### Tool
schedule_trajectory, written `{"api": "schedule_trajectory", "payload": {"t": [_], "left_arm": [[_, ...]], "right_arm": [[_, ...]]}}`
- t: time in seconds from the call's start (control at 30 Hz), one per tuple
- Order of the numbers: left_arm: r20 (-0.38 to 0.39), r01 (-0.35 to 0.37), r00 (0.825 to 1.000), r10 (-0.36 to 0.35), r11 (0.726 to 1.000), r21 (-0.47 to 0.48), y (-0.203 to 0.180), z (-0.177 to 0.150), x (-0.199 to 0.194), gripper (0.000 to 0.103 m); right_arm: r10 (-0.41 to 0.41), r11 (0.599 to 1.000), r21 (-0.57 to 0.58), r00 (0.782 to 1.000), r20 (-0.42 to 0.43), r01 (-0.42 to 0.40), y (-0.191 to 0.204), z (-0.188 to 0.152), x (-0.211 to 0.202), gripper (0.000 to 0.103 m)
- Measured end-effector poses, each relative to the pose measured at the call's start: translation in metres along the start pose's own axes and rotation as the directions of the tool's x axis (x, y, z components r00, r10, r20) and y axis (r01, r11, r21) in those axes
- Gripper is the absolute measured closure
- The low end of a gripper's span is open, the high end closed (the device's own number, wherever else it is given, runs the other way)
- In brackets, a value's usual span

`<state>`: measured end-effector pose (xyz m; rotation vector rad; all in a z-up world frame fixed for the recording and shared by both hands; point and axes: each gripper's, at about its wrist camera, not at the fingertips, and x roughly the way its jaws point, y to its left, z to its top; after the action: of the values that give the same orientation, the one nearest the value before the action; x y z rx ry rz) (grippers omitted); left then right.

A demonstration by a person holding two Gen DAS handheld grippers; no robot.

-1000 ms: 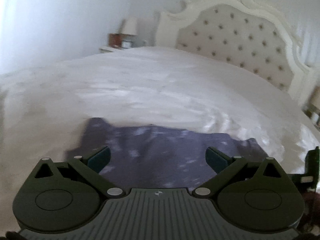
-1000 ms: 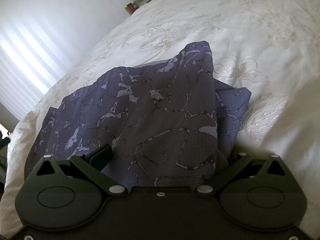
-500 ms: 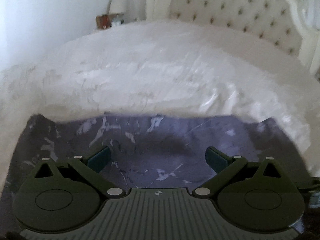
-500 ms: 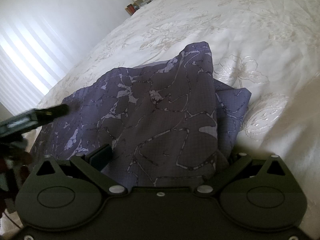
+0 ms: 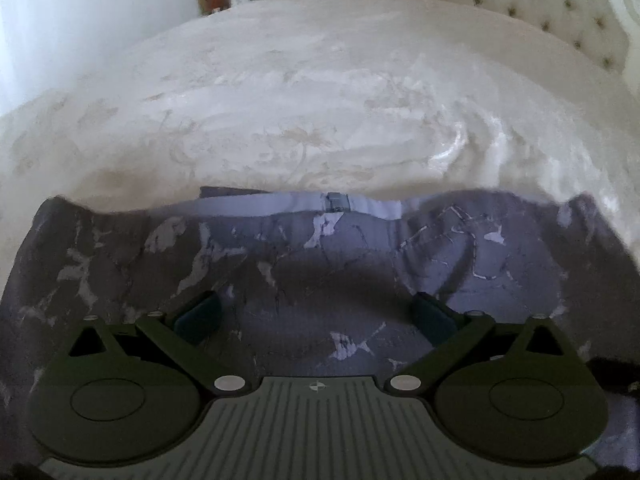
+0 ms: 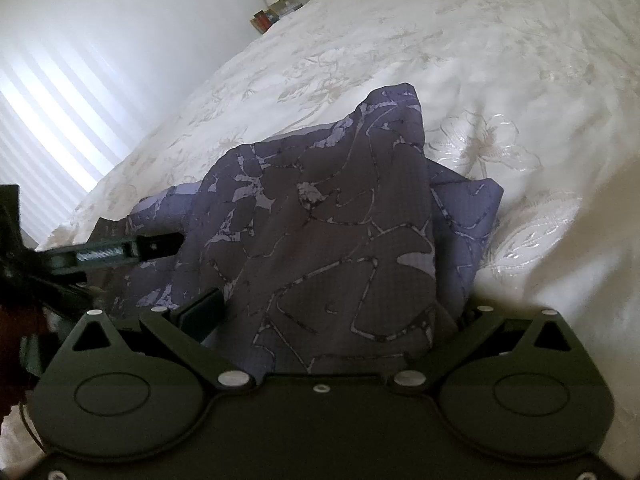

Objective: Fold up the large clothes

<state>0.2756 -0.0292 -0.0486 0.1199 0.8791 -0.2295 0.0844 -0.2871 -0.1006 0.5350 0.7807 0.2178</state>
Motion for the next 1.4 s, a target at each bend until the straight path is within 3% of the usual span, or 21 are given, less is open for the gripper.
{"api": "schedule_trajectory", "payload": {"t": [0.07,0.27,0.33,0.43,0.5,0.6,0.73,0.87,0.97,1.1,1.23,1.27,1.3,1.37,1.4], "left_arm": [[0.016,0.012,1.000,-0.012,0.999,-0.034,0.001,-0.004,-0.016,0.017],[0.045,0.002,0.999,-0.003,1.000,0.016,-0.012,-0.042,-0.063,0.019],[0.037,0.027,0.999,-0.027,1.000,0.005,-0.011,-0.057,-0.072,0.029],[0.054,0.057,0.997,-0.055,0.998,-0.032,-0.008,-0.073,-0.082,0.052],[0.082,0.070,0.994,-0.066,0.997,-0.040,-0.009,-0.077,-0.088,0.080],[0.088,0.084,0.993,-0.080,0.996,-0.037,-0.012,-0.085,-0.090,0.087],[0.105,0.107,0.989,-0.105,0.994,-0.018,-0.019,-0.098,-0.100,0.088],[0.080,0.063,0.994,-0.068,0.996,0.057,-0.029,-0.113,-0.090,0.088],[0.081,0.058,0.995,-0.062,0.997,0.057,-0.029,-0.120,-0.079,0.087],[0.076,0.057,0.995,-0.061,0.997,0.052,-0.030,-0.117,-0.080,0.088],[0.073,0.082,0.994,-0.084,0.996,0.030,-0.024,-0.115,-0.079,0.088],[0.074,0.083,0.994,-0.085,0.996,0.033,-0.023,-0.115,-0.079,0.088],[0.076,0.083,0.993,-0.085,0.996,0.036,-0.023,-0.116,-0.079,0.088],[0.082,0.083,0.993,-0.086,0.996,0.042,-0.026,-0.117,-0.080,0.088],[0.081,0.085,0.993,-0.088,0.995,0.045,-0.026,-0.117,-0.080,0.087]], "right_arm": [[0.001,1.000,0.002,1.000,0.001,-0.001,0.000,0.000,0.000,0.000],[0.001,1.000,0.002,1.000,0.000,-0.001,0.000,0.000,0.000,0.000],[0.002,1.000,0.003,1.000,0.000,-0.002,0.000,0.000,0.000,0.000],[0.001,1.000,0.001,1.000,0.000,-0.001,0.000,0.000,0.000,0.000],[0.002,1.000,0.002,1.000,0.001,-0.002,0.000,0.000,0.000,0.000],[0.002,1.000,0.002,1.000,0.001,-0.002,0.000,0.000,0.000,0.000],[0.007,1.000,0.004,1.000,0.005,-0.007,-0.001,0.000,-0.001,0.000],[0.013,1.000,0.010,1.000,0.003,-0.013,-0.003,0.000,-0.001,0.000],[0.031,0.999,0.032,0.999,-0.009,-0.031,-0.005,0.001,-0.003,0.000],[0.106,0.987,0.129,0.993,-0.044,-0.100,-0.016,0.004,-0.012,0.000],[0.209,0.946,0.266,0.976,-0.067,-0.184,-0.026,0.005,-0.021,0.000],[0.233,0.937,0.282,0.970,-0.075,-0.204,-0.026,0.005,-0.023,0.005],[0.239,0.937,0.280,0.968,-0.082,-0.208,-0.024,0.004,-0.025,0.024],[0.181,0.960,0.234,0.978,-0.104,-0.153,-0.018,0.004,-0.029,0.051],[0.171,0.966,0.214,0.980,-0.106,-0.145,-0.016,0.003,-0.031,0.053]]}}
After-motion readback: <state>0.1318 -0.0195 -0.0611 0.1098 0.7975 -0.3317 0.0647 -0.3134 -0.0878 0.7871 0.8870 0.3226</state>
